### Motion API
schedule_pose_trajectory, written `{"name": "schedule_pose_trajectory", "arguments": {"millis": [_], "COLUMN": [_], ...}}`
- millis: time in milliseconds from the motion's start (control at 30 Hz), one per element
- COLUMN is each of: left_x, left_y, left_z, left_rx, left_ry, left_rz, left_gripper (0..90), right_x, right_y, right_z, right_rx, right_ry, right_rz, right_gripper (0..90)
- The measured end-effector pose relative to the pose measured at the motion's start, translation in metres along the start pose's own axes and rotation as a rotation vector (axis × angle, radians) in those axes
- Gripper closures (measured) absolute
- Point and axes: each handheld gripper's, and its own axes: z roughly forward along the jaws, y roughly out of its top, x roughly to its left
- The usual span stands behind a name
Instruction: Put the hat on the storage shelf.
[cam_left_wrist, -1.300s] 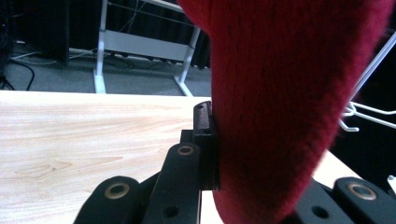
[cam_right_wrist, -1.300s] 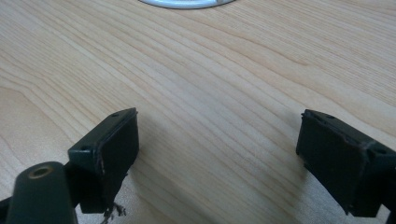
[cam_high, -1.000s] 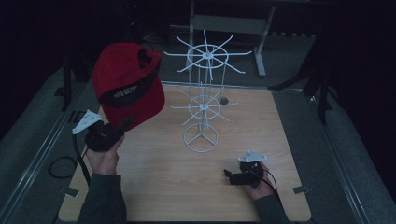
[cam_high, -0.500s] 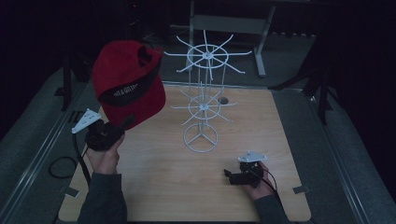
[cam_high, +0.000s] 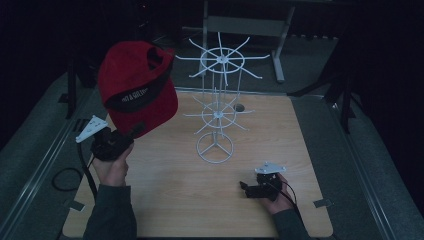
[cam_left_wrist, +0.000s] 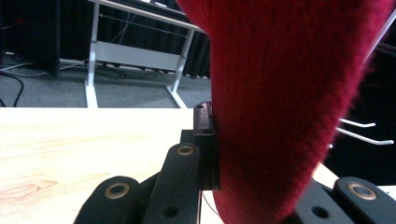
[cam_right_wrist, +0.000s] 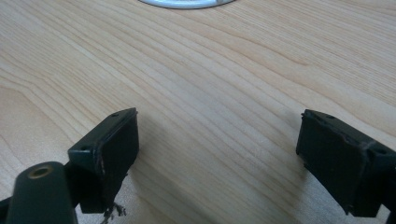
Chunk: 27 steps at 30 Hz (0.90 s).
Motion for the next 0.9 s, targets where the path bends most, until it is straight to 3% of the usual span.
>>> {"name": "schedule_pose_trajectory", "arguments": {"millis": [900], "left_x": [-0.011], "left_y": [0.003], "left_z": [0.003], "left_rx": [-0.04], "left_ry": [-0.037], "left_rz": [-0.011], "left_gripper": [85.7], "right_x": [0.0], "right_y": [0.0], "right_z": [0.0], "right_rx": [0.0], "right_ry": [0.0], "right_rz": [0.0], "right_gripper": [12.9]}}
